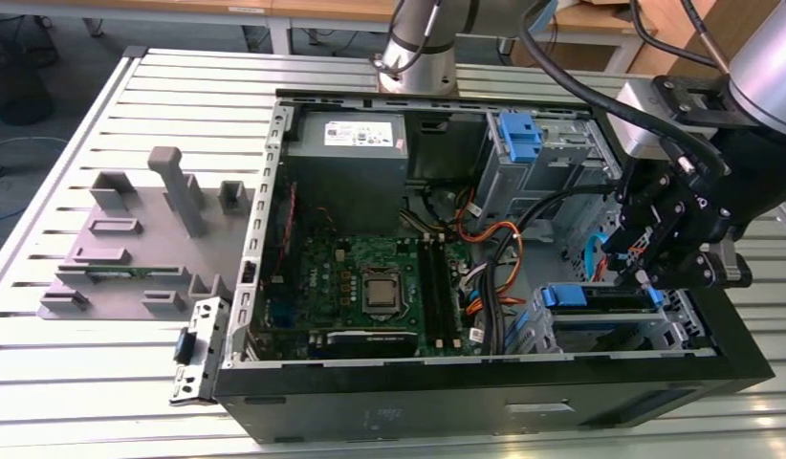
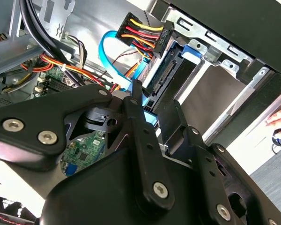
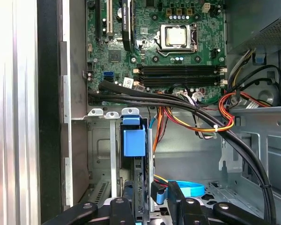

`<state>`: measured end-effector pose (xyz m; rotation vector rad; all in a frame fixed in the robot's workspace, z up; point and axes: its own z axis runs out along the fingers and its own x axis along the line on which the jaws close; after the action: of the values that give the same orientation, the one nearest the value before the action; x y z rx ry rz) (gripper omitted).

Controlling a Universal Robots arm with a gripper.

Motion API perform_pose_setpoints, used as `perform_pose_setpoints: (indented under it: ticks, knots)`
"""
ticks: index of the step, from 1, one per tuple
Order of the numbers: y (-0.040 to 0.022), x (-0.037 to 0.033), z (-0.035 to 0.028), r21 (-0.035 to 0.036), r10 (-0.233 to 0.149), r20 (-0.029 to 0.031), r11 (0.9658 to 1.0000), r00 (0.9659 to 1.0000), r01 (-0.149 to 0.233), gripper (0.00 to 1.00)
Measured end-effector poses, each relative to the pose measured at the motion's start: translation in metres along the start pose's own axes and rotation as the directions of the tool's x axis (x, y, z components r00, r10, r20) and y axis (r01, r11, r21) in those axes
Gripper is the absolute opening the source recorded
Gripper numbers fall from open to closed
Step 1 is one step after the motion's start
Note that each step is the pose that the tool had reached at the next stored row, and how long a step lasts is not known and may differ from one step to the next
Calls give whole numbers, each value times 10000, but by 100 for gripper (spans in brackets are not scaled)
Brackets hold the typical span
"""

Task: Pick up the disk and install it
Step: 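Insert the first disk wire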

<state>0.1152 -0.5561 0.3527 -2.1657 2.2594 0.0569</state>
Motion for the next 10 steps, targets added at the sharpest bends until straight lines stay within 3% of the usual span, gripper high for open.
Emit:
perform_pose_setpoints:
  ticks: [8,10]
  knots:
    - [0,0,2,0,0,2,10000,10000,0,41]
    - [0,0,3,0,1,1,10000,10000,-1,29]
